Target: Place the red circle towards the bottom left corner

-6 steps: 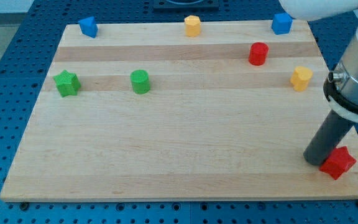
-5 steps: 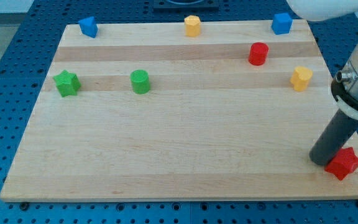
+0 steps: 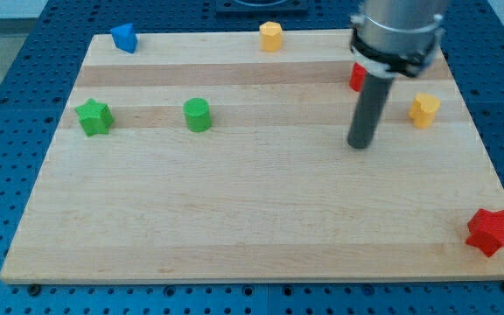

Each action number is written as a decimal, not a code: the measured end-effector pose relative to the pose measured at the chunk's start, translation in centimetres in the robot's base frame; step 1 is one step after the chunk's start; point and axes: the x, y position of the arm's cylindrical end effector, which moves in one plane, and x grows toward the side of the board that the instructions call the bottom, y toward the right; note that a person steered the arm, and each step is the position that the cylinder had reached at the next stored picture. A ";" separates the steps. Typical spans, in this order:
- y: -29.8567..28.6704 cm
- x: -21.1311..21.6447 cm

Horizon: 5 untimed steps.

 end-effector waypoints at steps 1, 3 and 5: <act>-0.1 -2.2; 0.7 -4.4; 7.0 -5.6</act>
